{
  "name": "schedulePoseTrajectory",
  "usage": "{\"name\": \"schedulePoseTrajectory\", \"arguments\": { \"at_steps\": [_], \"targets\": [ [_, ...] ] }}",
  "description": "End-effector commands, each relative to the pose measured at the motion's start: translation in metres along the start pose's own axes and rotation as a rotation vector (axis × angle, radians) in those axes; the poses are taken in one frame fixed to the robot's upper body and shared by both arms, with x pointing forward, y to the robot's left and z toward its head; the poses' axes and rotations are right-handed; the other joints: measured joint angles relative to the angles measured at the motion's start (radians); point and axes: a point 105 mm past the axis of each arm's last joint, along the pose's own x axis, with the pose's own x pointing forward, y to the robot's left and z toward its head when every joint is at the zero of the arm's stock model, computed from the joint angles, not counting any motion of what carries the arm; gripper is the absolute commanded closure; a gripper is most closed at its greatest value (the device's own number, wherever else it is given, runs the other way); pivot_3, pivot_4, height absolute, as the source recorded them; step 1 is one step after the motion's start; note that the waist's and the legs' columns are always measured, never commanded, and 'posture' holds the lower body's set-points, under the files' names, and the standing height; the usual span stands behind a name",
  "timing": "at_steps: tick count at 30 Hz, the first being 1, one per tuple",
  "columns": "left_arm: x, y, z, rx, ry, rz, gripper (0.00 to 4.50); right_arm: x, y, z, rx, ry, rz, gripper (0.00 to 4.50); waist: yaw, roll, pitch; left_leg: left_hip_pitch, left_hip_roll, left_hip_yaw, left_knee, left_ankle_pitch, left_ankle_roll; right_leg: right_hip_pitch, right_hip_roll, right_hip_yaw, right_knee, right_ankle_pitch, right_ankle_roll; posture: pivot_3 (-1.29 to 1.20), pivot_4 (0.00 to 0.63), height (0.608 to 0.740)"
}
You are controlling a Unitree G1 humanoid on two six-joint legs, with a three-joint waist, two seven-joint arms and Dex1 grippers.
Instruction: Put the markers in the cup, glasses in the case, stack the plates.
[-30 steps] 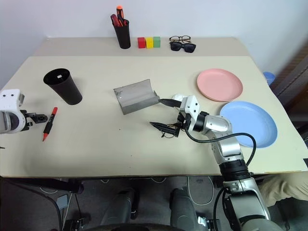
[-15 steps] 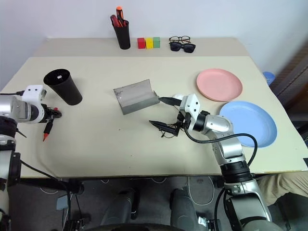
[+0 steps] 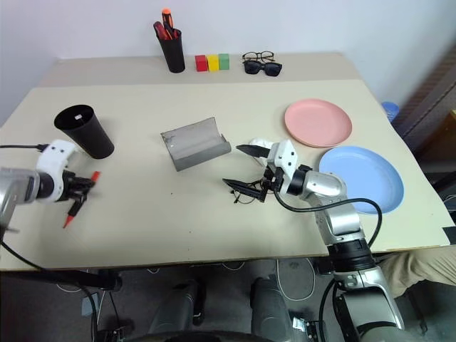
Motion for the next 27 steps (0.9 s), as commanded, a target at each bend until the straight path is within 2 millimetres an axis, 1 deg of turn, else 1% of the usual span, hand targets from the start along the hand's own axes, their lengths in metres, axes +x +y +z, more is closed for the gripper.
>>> {"name": "schedulePoseTrajectory", "arguments": {
  "at_steps": [1,3,5,6,7,8,9,10,13,16,18,22,24,27],
  "targets": [
    [-0.016,-0.030,0.057,0.221,-0.225,-0.048,4.47,0.000,-0.003,0.008,-0.036,-0.030,-0.008,0.00,0.017,0.000,0.000,0.000,0.000,0.001,0.001,0.000,0.000,0.000,0.000,0.000,0.000,0.000,-0.001,0.00,0.150,0.740],
    [-0.010,-0.026,0.091,0.241,-0.392,0.036,4.47,0.000,-0.003,0.008,-0.037,-0.034,-0.014,0.00,0.027,0.002,0.000,0.001,-0.001,0.001,0.001,-0.001,-0.002,0.002,0.000,0.000,-0.001,0.001,-0.002,0.00,0.150,0.740],
    [-0.009,-0.015,0.122,0.218,-0.549,0.151,4.47,-0.001,-0.003,0.008,-0.040,-0.037,-0.021,0.00,0.034,0.001,0.000,0.001,-0.001,0.001,0.002,0.001,0.001,0.003,0.001,-0.001,-0.001,0.001,-0.002,0.00,0.150,0.740],
    [-0.014,-0.003,0.141,0.198,-0.664,0.257,4.47,-0.001,-0.005,0.009,-0.042,-0.039,-0.029,0.00,0.034,0.001,0.000,0.001,-0.001,0.000,0.003,0.001,0.001,0.004,0.002,-0.001,-0.001,0.001,-0.002,0.00,0.150,0.740],
    [-0.018,0.006,0.154,0.175,-0.743,0.343,4.47,-0.002,-0.006,0.010,-0.045,-0.040,-0.038,0.00,0.034,0.001,0.000,0.002,-0.001,0.000,0.004,0.001,0.001,0.005,0.002,-0.001,-0.001,0.001,-0.001,0.00,0.150,0.740],
    [-0.025,0.013,0.168,0.185,-0.846,0.429,4.47,-0.003,-0.008,0.011,-0.049,-0.044,-0.048,0.00,0.036,0.000,0.000,0.003,-0.001,0.001,0.004,0.001,0.001,0.006,0.002,-0.001,-0.001,0.001,-0.001,0.00,0.150,0.740],
    [-0.033,0.019,0.178,0.204,-0.933,0.512,4.47,-0.003,-0.009,0.012,-0.051,-0.049,-0.059,0.00,0.034,0.000,0.001,0.002,-0.002,0.000,0.004,0.001,0.001,0.006,0.002,-0.001,-0.001,0.001,0.001,0.00,0.150,0.740],
    [-0.033,0.030,0.179,0.197,-0.945,0.600,4.47,-0.003,-0.012,0.013,-0.054,-0.056,-0.072,0.00,0.031,0.000,0.001,0.002,-0.002,0.000,0.004,0.001,0.001,0.006,0.003,-0.001,-0.001,0.002,0.004,0.00,0.150,0.740],
    [-0.036,0.056,0.177,0.189,-0.960,0.814,4.47,-0.003,-0.016,0.017,-0.063,-0.078,-0.103,0.00,0.020,0.000,0.001,0.003,-0.002,0.001,0.002,0.001,0.001,0.005,0.002,-0.001,0.000,0.002,0.005,0.00,0.150,0.740],
    [-0.043,0.077,0.171,0.174,-0.966,0.985,4.47,0.000,-0.017,0.020,-0.069,-0.094,-0.121,0.00,0.015,0.000,0.001,0.003,-0.002,0.000,0.002,0.001,0.001,0.005,0.003,-0.001,0.001,0.002,0.006,0.00,0.150,0.740],
    [-0.045,0.084,0.167,0.160,-0.966,1.046,4.47,0.000,-0.018,0.021,-0.071,-0.097,-0.127,0.00,0.015,0.000,0.001,0.003,-0.002,0.000,0.003,0.001,0.001,0.005,0.003,-0.001,0.001,0.002,0.006,0.00,0.150,0.740],
    [-0.047,0.106,0.150,0.130,-0.907,1.186,4.47,0.000,-0.019,0.020,-0.075,-0.098,-0.136,0.00,0.018,0.000,0.000,0.003,-0.002,0.000,0.003,0.001,0.001,0.005,0.003,-0.001,0.001,0.003,0.006,0.00,0.150,0.740],
    [-0.044,0.113,0.142,0.121,-0.881,1.211,4.47,0.000,-0.019,0.020,-0.076,-0.097,-0.139,0.00,0.019,0.000,0.000,0.003,-0.002,0.000,0.003,0.001,0.001,0.006,0.003,-0.001,0.001,0.003,0.007,0.00,0.150,0.740],
    [-0.040,0.118,0.136,0.097,-0.870,1.216,4.47,-0.001,-0.019,0.019,-0.078,-0.096,-0.144,0.00,0.018,0.000,0.000,0.003,-0.002,0.000,0.003,0.001,0.001,0.006,0.003,-0.001,0.001,0.003,0.007,0.00,0.150,0.740]
  ]
}}
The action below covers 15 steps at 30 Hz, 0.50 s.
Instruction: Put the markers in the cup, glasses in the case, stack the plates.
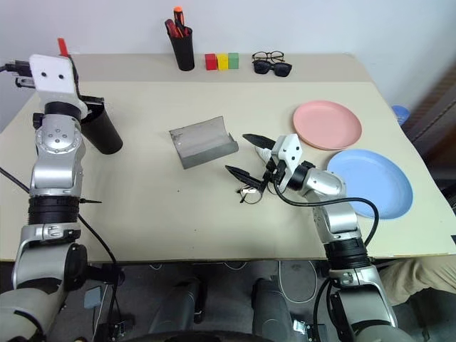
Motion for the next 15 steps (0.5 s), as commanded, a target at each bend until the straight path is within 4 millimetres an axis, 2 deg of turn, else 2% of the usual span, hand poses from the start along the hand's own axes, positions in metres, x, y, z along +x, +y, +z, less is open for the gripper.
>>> {"name": "schedulePoseTrajectory", "arguments": {
  "at_steps": [1,12,15],
  "targets": [
    [0.006,0.013,0.012,-0.006,-0.052,0.048,4.47,-0.001,-0.005,0.012,-0.042,-0.039,-0.016,0.00,0.000,0.000,0.000,0.000,0.000,0.000,0.000,0.000,0.000,0.000,0.000,0.000,0.000,0.000,0.000,0.00,0.150,0.740],
    [-0.003,-0.001,-0.011,-0.001,-0.002,0.002,4.47,-0.004,-0.004,0.009,-0.042,-0.027,-0.019,0.00,0.000,0.000,0.000,0.000,0.000,0.000,0.000,0.000,0.000,0.000,0.000,0.000,0.000,0.000,0.000,0.00,0.150,0.740],
    [-0.009,-0.009,-0.017,-0.020,0.024,-0.033,3.36,-0.006,-0.004,0.008,-0.042,-0.022,-0.021,0.00,-0.001,0.000,0.000,0.000,0.000,0.000,0.000,0.000,0.000,0.000,0.000,0.000,0.000,0.000,0.000,0.00,0.150,0.740]
  ]
}}
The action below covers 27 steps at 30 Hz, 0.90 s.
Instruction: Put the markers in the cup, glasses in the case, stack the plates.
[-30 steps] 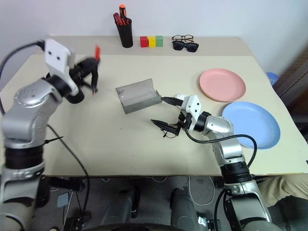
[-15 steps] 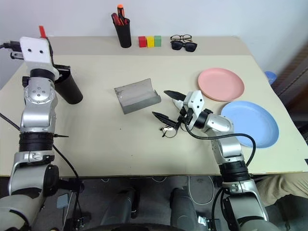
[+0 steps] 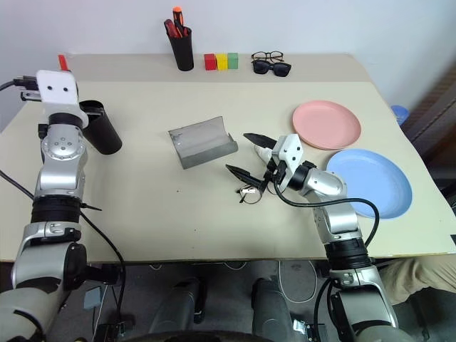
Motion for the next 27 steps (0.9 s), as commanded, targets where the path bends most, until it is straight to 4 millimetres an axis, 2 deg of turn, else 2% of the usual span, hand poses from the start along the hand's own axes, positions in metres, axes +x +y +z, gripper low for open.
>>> {"name": "schedulePoseTrajectory", "arguments": {
  "at_steps": [1,3,8,10,12,14,15,17,21,27],
  "targets": [
    [-0.005,-0.003,0.005,-0.024,-0.016,-0.023,2.88,-0.005,-0.004,0.009,-0.037,-0.023,-0.018,0.00,0.000,0.000,0.000,0.000,0.000,0.000,0.000,0.000,0.000,0.000,0.000,0.000,0.000,0.000,0.000,0.00,0.150,0.740],
    [-0.009,-0.008,0.006,-0.045,-0.015,-0.055,1.91,-0.005,-0.005,0.008,-0.037,-0.020,-0.021,0.00,-0.001,0.000,0.000,0.000,0.000,0.000,0.000,0.000,0.000,0.000,0.000,0.000,0.000,0.000,0.000,0.00,0.150,0.740],
    [-0.014,-0.024,0.021,-0.134,-0.033,-0.155,1.91,-0.008,-0.005,0.007,-0.037,-0.013,-0.030,0.00,0.001,0.000,0.000,0.000,0.000,0.000,0.000,0.000,0.000,0.000,0.000,0.000,0.000,0.000,0.000,0.00,0.150,0.740],
    [-0.016,-0.034,0.034,-0.194,-0.041,-0.231,1.91,-0.011,-0.006,0.008,-0.037,-0.011,-0.044,0.00,0.001,0.000,0.000,0.000,0.000,0.000,0.000,0.000,0.000,0.000,0.000,0.000,0.000,0.000,0.000,0.00,0.150,0.740],
    [-0.020,-0.054,0.047,-0.267,0.008,-0.390,1.91,-0.016,-0.007,0.009,-0.039,-0.003,-0.063,0.00,0.001,0.000,0.000,0.000,0.000,0.000,0.000,0.000,0.000,0.001,0.000,0.000,0.000,0.000,0.000,0.00,0.150,0.740],
    [-0.039,-0.093,0.061,-0.288,0.072,-0.748,1.91,-0.024,-0.006,0.009,-0.038,0.014,-0.083,0.00,0.003,0.000,0.000,0.000,0.000,0.000,0.000,0.000,0.000,0.001,0.000,0.000,0.000,0.000,0.000,0.00,0.150,0.740],
    [-0.045,-0.103,0.065,-0.318,0.102,-0.828,1.91,-0.031,-0.004,0.008,-0.038,0.029,-0.090,0.00,0.002,0.000,0.000,0.000,0.000,-0.001,0.001,0.000,0.000,0.001,0.000,0.000,0.000,0.000,0.000,0.00,0.150,0.740],
    [-0.055,-0.118,0.066,-0.363,0.185,-0.960,1.91,-0.044,0.000,0.007,-0.037,0.062,-0.107,0.00,0.002,0.000,0.000,0.000,0.000,-0.001,0.001,0.000,0.000,0.001,0.000,0.000,-0.001,0.000,0.000,0.00,0.150,0.740],
    [-0.076,-0.143,0.064,-0.338,0.269,-1.180,1.91,-0.071,0.005,0.008,-0.037,0.129,-0.162,0.00,-0.006,0.000,0.000,0.001,0.000,-0.001,0.001,0.000,0.000,0.002,0.000,0.000,-0.001,-0.001,0.000,0.00,0.150,0.740],
    [-0.091,-0.172,0.040,-0.206,0.389,-1.379,1.91,-0.102,0.012,0.013,-0.047,0.212,-0.235,0.00,0.000,0.000,0.000,0.002,0.000,-0.001,0.001,0.000,0.000,0.002,0.001,0.000,-0.001,-0.003,-0.004,0.00,0.150,0.740]
  ]
}}
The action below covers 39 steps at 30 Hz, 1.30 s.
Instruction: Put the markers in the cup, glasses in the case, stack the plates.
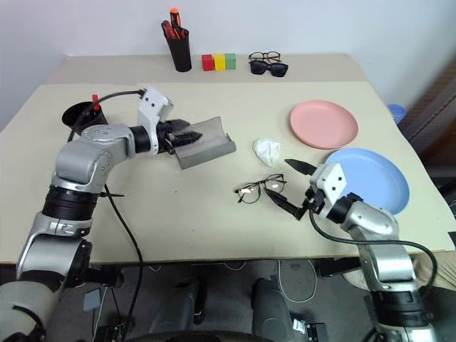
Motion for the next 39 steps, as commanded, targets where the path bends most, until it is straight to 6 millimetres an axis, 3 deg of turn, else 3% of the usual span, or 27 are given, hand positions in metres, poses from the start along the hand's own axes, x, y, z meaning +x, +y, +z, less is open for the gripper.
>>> {"name": "schedulePoseTrajectory", "arguments": {
  "at_steps": [1,11,14,17,18,22,28,32,39],
  "targets": [
    [0.009,0.001,-0.003,0.053,0.071,-0.051,1.91,-0.011,-0.004,0.017,-0.039,-0.024,-0.047,0.00,0.001,0.000,0.000,-0.001,0.000,0.000,0.001,0.000,0.000,0.000,0.000,0.000,0.000,0.000,0.000,0.00,0.150,0.740],
    [0.046,-0.002,-0.034,0.102,0.253,-0.095,1.91,-0.021,-0.006,0.015,-0.042,-0.014,-0.116,0.00,0.006,0.000,0.000,-0.003,0.000,0.000,0.003,-0.001,0.002,0.000,-0.001,0.000,-0.002,0.000,0.000,0.00,0.150,0.740],
    [0.053,-0.004,-0.034,0.120,0.260,-0.110,2.76,-0.025,-0.006,0.011,-0.043,-0.010,-0.122,0.00,0.006,0.000,0.000,-0.003,0.000,0.000,0.004,-0.001,0.002,0.000,-0.001,0.000,-0.002,0.000,0.000,0.00,0.150,0.740],
    [0.055,-0.006,-0.034,0.128,0.265,-0.125,4.26,-0.028,-0.004,0.009,-0.045,-0.009,-0.127,0.00,0.006,0.000,0.000,-0.004,0.000,0.000,0.005,-0.002,0.002,0.000,-0.001,0.000,-0.002,0.000,0.000,0.00,0.150,0.740],
    [0.055,-0.006,-0.035,0.131,0.268,-0.130,4.44,-0.029,-0.004,0.008,-0.045,-0.009,-0.128,0.00,0.006,0.000,0.000,-0.004,0.000,0.000,0.005,-0.002,0.003,0.000,-0.001,0.000,-0.002,0.000,0.000,0.00,0.150,0.740],
    [0.053,-0.012,-0.035,0.144,0.269,-0.181,4.44,-0.029,-0.001,0.007,-0.046,-0.012,-0.133,0.00,0.006,0.000,0.000,-0.004,0.000,0.000,0.005,-0.002,0.003,0.000,-0.001,0.000,-0.002,0.000,0.000,0.00,0.150,0.740],
    [0.028,-0.042,-0.039,0.209,0.270,-0.346,4.44,-0.024,0.002,0.006,-0.043,-0.019,-0.127,0.00,0.002,0.000,0.000,-0.004,0.000,0.000,0.005,-0.002,0.003,0.000,-0.001,0.000,-0.002,0.000,0.000,0.00,0.150,0.740],
    [-0.006,-0.064,-0.054,0.269,0.308,-0.450,4.44,-0.022,0.001,0.006,-0.043,-0.022,-0.121,0.00,-0.001,0.000,0.000,-0.003,0.000,0.000,0.005,-0.002,0.003,0.000,-0.002,0.000,-0.002,0.000,-0.001,0.00,0.150,0.740],
    [-0.052,-0.081,-0.079,0.331,0.405,-0.539,4.44,-0.017,-0.001,0.004,-0.037,-0.026,-0.106,0.00,0.005,0.001,0.000,-0.003,0.001,0.000,0.005,-0.003,0.003,0.000,-0.002,0.000,-0.002,-0.001,-0.002,0.00,0.150,0.740]
  ]
}}
